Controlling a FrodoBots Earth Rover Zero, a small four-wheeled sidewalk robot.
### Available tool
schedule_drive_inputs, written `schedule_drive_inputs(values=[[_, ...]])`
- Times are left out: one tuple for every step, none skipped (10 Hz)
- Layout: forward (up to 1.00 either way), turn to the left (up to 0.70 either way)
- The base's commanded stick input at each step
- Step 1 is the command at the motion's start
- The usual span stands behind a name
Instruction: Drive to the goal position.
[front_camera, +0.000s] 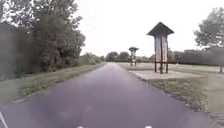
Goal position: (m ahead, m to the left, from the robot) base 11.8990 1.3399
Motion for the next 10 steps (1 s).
schedule_drive_inputs(values=[[0.70,0.00],[0.70,0.00],[0.70,0.00],[0.70,0.00],[0.70,0.00],[0.70,0.00],[0.70,0.00],[0.70,0.00],[0.70,0.00],[0.70,0.00]])
